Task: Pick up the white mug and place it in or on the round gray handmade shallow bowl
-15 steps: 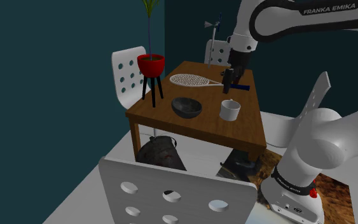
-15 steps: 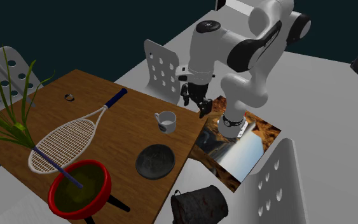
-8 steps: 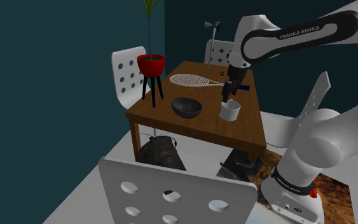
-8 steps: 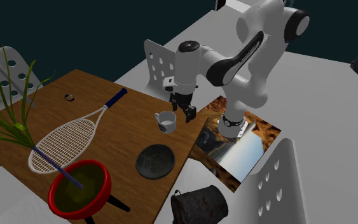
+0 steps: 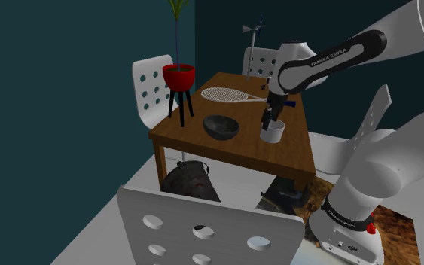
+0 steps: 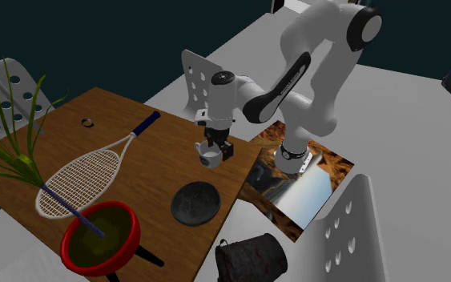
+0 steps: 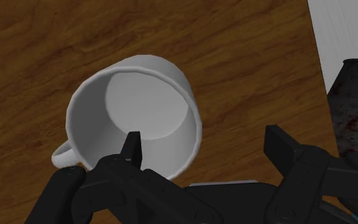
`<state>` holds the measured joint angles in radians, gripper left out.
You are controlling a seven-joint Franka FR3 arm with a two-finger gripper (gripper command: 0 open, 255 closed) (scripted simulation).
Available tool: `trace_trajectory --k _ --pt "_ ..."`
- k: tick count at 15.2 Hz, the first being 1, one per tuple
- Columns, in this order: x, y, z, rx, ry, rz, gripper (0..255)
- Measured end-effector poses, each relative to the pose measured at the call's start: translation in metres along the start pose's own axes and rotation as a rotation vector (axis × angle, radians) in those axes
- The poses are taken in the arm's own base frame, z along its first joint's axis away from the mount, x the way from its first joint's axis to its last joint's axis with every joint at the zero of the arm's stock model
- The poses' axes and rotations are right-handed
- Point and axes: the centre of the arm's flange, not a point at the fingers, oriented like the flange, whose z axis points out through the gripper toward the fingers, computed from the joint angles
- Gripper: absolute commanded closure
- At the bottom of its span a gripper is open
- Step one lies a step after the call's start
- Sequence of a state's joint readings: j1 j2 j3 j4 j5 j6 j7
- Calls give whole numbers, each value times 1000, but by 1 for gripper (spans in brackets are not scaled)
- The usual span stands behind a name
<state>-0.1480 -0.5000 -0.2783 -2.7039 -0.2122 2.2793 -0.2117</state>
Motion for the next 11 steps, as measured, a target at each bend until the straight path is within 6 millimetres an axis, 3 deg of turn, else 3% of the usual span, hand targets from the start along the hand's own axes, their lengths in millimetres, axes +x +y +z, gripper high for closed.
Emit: trace_trajectory --k 6,11 --pt "0 2 33 -1 0 0 0" --pt "0 2 36 -1 1 0 0"
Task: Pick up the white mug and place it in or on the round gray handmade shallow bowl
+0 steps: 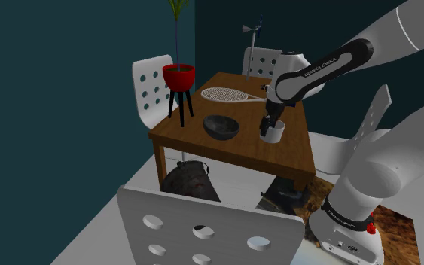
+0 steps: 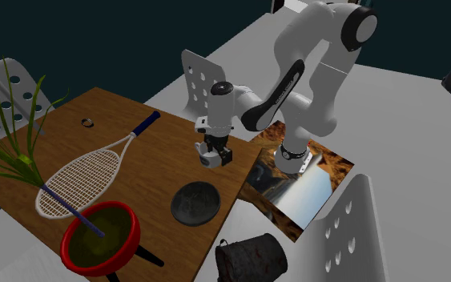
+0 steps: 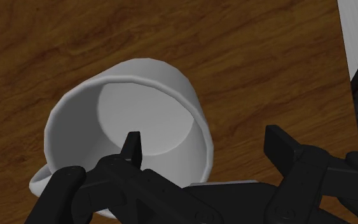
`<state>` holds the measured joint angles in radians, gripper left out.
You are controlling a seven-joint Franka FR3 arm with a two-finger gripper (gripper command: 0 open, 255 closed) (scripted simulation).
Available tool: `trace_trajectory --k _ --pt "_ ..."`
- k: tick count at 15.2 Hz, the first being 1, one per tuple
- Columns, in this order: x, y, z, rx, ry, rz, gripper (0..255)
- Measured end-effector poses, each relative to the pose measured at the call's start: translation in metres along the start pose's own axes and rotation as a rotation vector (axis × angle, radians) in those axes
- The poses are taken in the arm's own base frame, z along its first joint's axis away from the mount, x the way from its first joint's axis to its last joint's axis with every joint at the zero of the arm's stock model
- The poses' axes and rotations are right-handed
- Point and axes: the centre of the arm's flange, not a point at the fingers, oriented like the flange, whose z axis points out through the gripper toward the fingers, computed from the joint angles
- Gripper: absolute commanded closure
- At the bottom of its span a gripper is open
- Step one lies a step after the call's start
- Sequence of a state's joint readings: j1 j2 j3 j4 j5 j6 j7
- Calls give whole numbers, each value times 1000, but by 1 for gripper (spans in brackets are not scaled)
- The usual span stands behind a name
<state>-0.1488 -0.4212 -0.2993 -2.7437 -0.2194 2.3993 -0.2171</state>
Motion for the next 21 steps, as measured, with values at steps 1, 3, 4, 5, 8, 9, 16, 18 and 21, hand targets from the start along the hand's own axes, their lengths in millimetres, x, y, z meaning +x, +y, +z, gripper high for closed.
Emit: trace_trajectory --k 1,3,4,5,8,9,16,18,21 --pt "0 0 0 0 0 0 0" --pt "0 0 0 0 0 0 255" --pt "0 0 0 0 0 0 255" --pt "0 0 0 0 0 0 255" --pt "0 0 0 0 0 0 255" --pt "0 0 0 0 0 0 255" --pt "0 0 -15 0 0 0 255" --pt "2 1 -27 0 1 0 255" --pt "2 2 -42 0 0 0 255"
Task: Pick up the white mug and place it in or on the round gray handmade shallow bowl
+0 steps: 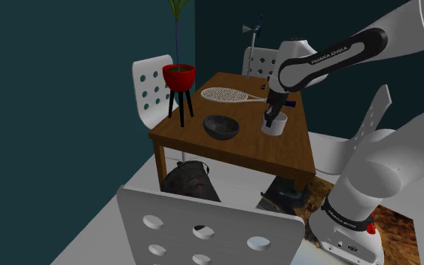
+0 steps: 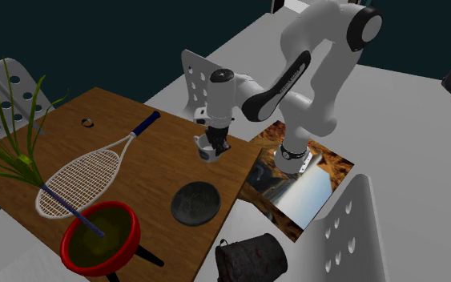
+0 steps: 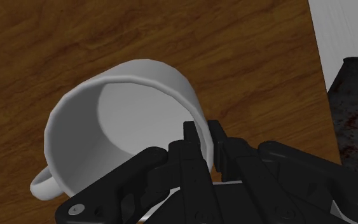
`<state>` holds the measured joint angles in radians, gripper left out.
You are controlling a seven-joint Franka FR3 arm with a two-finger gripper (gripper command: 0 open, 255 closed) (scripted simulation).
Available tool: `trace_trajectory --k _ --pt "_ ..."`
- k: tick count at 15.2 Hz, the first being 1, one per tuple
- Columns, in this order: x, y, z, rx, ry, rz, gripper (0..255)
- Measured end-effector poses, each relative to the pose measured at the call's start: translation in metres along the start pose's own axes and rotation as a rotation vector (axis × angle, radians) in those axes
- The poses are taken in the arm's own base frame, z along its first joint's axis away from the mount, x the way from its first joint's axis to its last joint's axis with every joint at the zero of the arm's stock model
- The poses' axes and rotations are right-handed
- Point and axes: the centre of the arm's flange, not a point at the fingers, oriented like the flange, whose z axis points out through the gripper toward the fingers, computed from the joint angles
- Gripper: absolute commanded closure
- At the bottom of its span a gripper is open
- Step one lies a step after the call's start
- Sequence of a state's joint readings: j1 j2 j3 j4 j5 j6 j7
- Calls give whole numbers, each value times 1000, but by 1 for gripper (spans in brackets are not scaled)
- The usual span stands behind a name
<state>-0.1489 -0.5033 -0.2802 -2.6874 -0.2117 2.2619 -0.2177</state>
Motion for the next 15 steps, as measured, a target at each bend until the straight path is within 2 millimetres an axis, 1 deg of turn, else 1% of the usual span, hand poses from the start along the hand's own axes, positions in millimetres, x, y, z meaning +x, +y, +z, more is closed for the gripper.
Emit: trace_trajectory --k 15 --pt "4 5 -79 0 0 0 255"
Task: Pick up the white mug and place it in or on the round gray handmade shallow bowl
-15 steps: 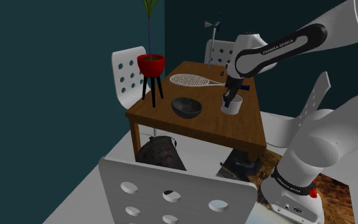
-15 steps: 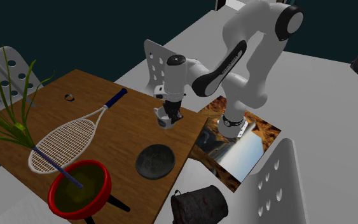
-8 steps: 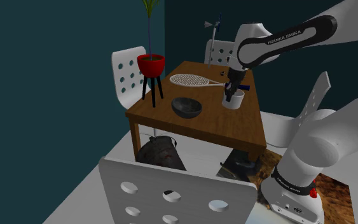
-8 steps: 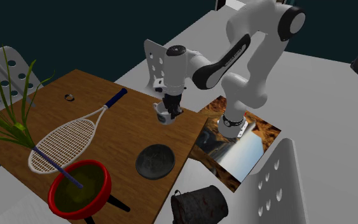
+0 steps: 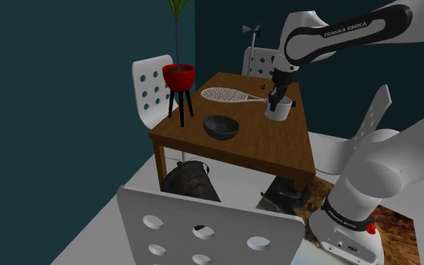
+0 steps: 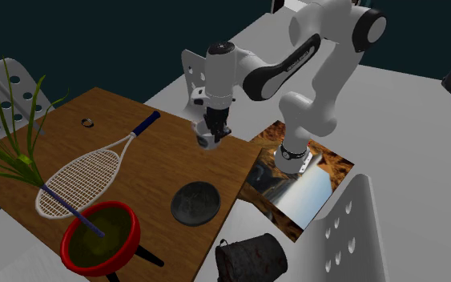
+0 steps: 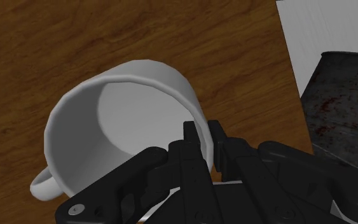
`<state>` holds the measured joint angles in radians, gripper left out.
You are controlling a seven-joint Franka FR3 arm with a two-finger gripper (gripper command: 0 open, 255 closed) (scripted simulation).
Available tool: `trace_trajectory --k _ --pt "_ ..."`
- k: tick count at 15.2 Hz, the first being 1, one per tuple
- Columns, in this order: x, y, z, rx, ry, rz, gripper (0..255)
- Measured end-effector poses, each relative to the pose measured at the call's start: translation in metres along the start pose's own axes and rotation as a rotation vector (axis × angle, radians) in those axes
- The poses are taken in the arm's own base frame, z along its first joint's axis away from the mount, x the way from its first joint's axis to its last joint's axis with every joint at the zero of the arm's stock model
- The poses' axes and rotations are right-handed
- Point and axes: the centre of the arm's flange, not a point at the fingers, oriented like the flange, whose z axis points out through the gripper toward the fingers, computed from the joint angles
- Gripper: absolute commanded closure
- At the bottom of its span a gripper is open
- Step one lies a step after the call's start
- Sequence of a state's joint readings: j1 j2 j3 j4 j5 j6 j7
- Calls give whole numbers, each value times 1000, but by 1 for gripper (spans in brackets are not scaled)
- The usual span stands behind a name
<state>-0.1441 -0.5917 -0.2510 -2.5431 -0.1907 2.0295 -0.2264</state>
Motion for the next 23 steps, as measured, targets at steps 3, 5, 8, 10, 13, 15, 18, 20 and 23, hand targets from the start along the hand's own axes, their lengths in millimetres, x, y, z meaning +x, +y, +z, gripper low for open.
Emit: trace_trajectory --k 3,5,8,10,13,15,18,20,23 --pt "1 1 -15 0 0 0 255" --pt "1 3 -25 0 0 0 255" --pt "25 -16 -32 0 0 -1 255" --pt "46 -30 -35 0 0 0 255" --pt "76 -54 -37 0 0 -1 255" --pt "96 -68 -39 0 -1 0 255" --pt "129 -94 -42 0 -1 -1 255" --pt "151 -107 -43 0 0 0 255" --pt "185 -133 -48 0 0 -1 255"
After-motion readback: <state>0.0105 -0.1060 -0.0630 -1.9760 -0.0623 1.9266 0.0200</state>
